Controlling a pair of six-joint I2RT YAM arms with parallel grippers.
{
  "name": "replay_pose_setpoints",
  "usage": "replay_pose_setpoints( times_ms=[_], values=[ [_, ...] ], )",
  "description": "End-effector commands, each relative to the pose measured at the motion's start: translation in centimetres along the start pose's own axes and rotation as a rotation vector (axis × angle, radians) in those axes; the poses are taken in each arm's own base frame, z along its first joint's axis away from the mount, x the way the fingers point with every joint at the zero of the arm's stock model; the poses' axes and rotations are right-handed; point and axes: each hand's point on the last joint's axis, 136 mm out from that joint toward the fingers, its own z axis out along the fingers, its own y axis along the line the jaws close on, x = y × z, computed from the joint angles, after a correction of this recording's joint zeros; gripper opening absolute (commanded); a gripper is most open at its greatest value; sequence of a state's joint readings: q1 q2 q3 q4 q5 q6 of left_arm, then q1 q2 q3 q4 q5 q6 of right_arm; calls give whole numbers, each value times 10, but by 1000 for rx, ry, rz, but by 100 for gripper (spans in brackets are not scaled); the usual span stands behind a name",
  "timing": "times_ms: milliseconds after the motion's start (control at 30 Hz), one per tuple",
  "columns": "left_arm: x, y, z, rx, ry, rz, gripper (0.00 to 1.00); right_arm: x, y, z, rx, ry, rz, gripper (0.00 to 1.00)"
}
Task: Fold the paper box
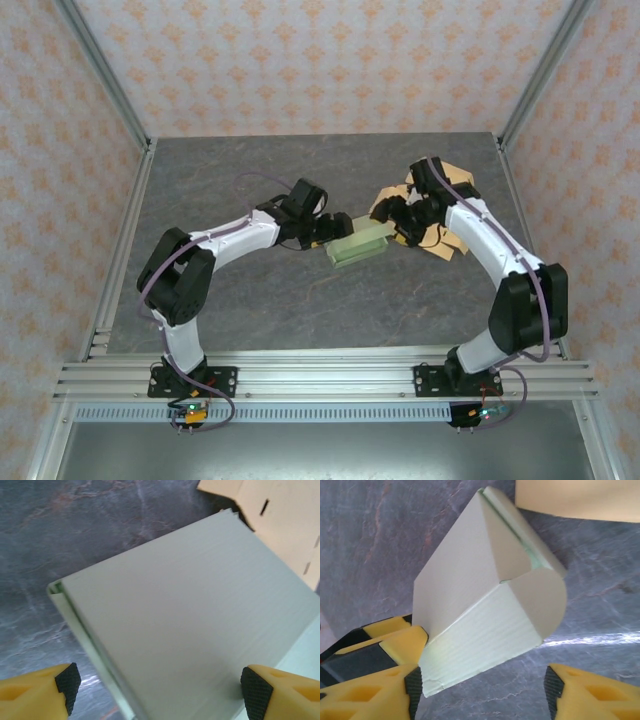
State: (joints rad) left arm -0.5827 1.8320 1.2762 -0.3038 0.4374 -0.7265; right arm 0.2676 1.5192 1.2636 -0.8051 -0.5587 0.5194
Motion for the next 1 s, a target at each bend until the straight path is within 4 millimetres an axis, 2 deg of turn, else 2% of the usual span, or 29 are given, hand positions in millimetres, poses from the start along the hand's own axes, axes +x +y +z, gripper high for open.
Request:
replay_pose_setpoints(
  times_ms=[0, 67, 167, 233, 333, 500, 600, 767, 900, 967],
  values=[
    [-2, 1, -18, -23, -44, 76, 87, 2, -7, 2, 93, -2, -112, 67],
    [-4, 5, -15, -28, -66, 78, 88, 0, -10, 14, 135, -1, -139, 68],
    [-6, 20, -9, -88, -85, 99, 87, -7, -31, 32, 254, -5, -151, 68],
    [-8, 37, -4, -149, -131, 126, 85, -7, -44, 43, 318, 17, -155, 68],
    [-8, 60, 2, -211, -187, 154, 85, 0, -49, 53, 356, 47, -184, 68],
    [3, 78, 22, -259, -141, 169, 85, 2, -53, 58, 379, 58, -194, 69],
    [6, 83, 26, -264, -133, 159, 84, -5, -43, 50, 353, 13, -195, 70],
    [5, 86, 21, -284, -141, 158, 84, -23, -25, 39, 281, -90, -205, 71],
    [8, 87, 25, -231, -112, 137, 82, -40, -19, 48, 176, -97, -265, 71],
    [13, 78, 30, -131, -81, 132, 74, -41, -14, 57, 84, -70, -279, 70]
  ],
)
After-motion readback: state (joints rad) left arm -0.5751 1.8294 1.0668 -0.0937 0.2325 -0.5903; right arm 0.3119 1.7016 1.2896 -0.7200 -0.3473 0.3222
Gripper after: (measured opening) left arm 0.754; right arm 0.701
